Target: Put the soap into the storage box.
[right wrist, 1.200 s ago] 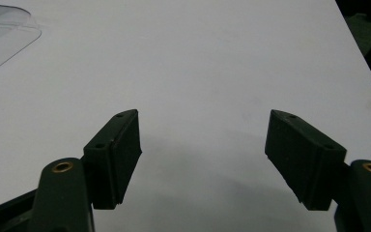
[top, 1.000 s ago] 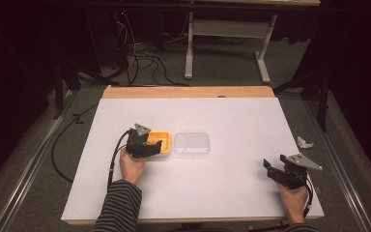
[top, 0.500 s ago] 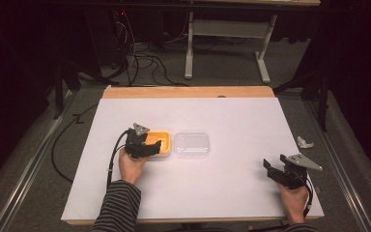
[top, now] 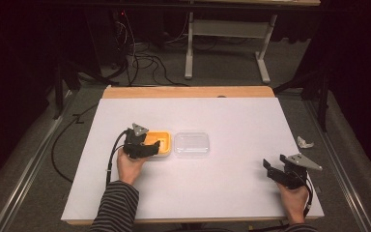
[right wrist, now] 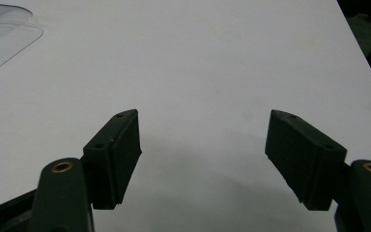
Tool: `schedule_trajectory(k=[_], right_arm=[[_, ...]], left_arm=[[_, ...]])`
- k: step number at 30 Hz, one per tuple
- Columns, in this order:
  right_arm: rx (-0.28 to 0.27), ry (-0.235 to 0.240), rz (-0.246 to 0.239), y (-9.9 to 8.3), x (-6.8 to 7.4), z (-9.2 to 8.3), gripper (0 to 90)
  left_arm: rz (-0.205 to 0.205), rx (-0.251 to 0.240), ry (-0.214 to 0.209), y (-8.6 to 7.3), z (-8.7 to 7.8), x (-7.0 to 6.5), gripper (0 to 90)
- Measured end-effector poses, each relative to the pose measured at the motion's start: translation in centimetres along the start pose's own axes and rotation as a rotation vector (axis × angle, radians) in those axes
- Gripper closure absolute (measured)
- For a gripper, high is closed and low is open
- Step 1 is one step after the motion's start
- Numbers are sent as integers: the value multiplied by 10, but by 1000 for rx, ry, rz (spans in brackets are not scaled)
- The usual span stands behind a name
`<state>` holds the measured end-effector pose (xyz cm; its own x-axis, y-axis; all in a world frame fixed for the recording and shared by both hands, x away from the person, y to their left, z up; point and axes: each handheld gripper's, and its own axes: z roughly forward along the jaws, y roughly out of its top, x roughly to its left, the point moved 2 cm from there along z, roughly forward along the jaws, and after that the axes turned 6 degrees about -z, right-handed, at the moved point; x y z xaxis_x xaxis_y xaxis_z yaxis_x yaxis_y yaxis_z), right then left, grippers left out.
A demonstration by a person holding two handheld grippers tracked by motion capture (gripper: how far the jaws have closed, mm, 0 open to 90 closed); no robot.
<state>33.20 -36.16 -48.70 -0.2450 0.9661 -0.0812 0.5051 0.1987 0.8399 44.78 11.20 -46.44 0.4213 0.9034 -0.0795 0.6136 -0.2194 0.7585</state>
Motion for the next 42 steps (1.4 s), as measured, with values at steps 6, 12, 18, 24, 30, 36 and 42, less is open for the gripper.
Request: schedule_trajectory(k=[6, 12, 18, 24, 30, 36, 42], right_arm=[[1, 1, 2, 0, 0, 0, 287], [-3, 1, 7, 0, -1, 0, 287], [-3, 1, 8, 0, 0, -1, 287], [-2, 0, 5, 0, 0, 0, 287], [-1, 0, 6, 0, 0, 0, 288], [-1, 0, 6, 0, 0, 0, 288], [-1, 0, 6, 0, 0, 0, 288]], left_arm=[[14, -4, 4, 0, 1, -1, 282], [55, -14, 39, -1, 3, -4, 305], [32, -19, 23, 0, 3, -1, 311], [2, -41, 2, 2, -6, 3, 270], [-5, -53, -13, 3, -16, 5, 258], [3, -62, -39, 3, -25, 1, 247], [2, -75, -60, 0, -34, -2, 245]])
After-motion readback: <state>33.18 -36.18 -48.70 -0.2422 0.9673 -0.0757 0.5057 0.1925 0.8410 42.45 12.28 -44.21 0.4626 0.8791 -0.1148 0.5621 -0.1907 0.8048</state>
